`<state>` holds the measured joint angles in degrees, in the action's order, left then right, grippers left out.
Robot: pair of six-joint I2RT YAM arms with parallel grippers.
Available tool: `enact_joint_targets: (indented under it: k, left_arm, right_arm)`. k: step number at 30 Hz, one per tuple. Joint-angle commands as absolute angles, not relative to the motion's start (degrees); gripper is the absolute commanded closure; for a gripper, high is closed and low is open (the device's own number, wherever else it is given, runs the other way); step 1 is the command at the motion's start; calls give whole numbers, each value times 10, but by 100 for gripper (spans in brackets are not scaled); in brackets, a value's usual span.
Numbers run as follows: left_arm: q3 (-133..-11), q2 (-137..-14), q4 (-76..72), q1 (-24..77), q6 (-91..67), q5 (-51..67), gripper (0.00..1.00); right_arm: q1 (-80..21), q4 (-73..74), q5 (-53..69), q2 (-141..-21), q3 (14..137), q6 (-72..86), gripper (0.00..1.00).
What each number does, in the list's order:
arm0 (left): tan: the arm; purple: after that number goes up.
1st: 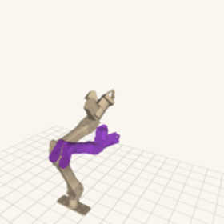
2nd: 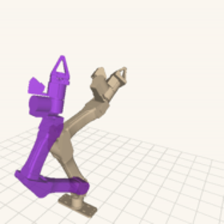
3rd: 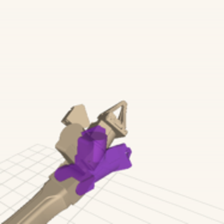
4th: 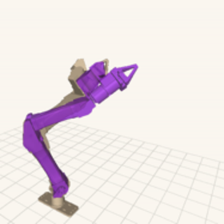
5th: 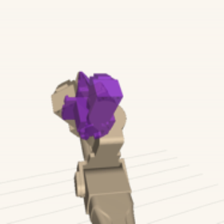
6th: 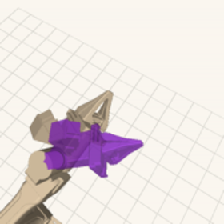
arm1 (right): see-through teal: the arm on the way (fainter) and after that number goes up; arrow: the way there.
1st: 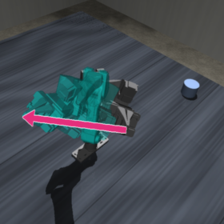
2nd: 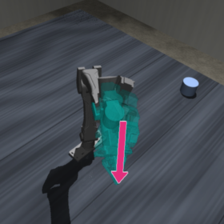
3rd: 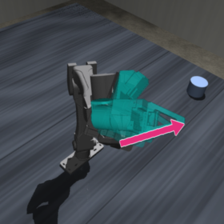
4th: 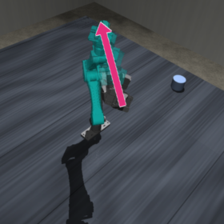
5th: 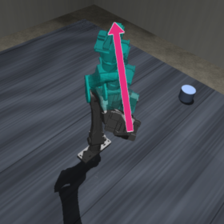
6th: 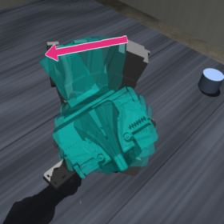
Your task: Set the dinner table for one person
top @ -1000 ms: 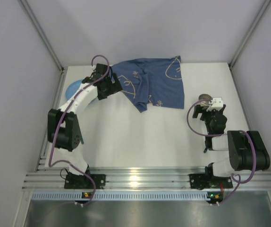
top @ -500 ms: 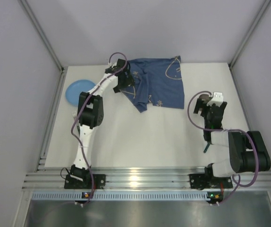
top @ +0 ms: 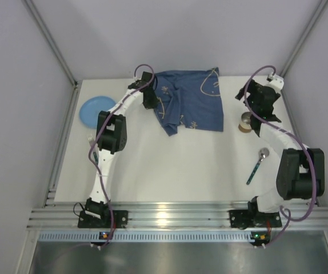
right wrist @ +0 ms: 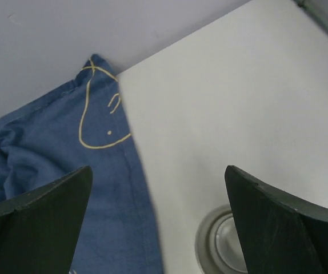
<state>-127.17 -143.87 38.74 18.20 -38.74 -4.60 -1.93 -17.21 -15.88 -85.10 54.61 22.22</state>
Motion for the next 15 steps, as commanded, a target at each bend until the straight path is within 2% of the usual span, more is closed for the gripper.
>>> enact_joint_targets:
  k: [1, 4, 9, 10, 15]
  left_arm:
    - [-1233, -1431, 430, 167, -371, -40, 100]
    - [-1189, -1388, 426, 143, -359, -55, 100]
    - [-1091, -1339, 396, 112, -339, -32, 100]
    - [-1083, -1338, 388, 103, -335, 19, 100]
    - [-1092, -1359, 424, 98, -325, 71, 100]
  right_arm:
    - [-8, -111, -3, -933, 624, 347, 0]
    - [-48, -16, 32, -1011, 731, 313, 0]
    - [-98, 84, 9, -1112, 865, 272, 0]
    - [-101, 88, 3, -1124, 874, 274, 0]
    - [-95, 126, -82, -1192, 914, 249, 0]
